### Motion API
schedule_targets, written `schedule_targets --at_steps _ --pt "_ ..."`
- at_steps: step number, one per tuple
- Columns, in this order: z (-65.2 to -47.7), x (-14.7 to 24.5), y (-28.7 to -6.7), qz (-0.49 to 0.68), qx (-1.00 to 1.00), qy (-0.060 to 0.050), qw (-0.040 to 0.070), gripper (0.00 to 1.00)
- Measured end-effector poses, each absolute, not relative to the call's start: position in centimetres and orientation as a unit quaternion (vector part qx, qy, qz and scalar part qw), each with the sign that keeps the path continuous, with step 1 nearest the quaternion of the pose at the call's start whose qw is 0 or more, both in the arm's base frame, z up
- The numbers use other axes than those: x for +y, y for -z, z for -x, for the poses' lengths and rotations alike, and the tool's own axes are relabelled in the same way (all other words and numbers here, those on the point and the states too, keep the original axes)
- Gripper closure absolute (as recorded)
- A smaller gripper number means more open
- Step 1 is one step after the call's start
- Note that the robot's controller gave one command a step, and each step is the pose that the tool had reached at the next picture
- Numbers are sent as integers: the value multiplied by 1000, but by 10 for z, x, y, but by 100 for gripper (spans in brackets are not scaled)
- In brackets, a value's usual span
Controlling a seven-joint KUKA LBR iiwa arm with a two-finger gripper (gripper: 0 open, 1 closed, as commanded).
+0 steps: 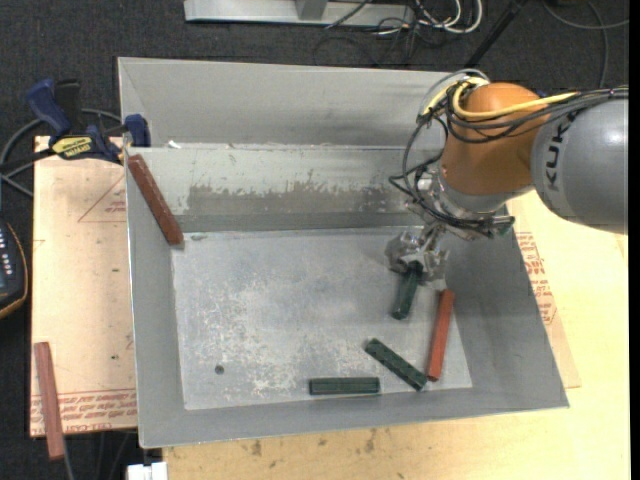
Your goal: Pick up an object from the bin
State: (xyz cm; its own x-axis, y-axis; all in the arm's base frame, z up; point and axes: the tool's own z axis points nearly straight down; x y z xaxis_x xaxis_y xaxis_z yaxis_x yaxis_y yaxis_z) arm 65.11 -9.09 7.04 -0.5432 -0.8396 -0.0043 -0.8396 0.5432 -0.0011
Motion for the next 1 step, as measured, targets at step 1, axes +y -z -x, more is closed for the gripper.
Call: schedule_targets --at_steps 1 --pt "-646 -35 -203 505 863 2 6 100"
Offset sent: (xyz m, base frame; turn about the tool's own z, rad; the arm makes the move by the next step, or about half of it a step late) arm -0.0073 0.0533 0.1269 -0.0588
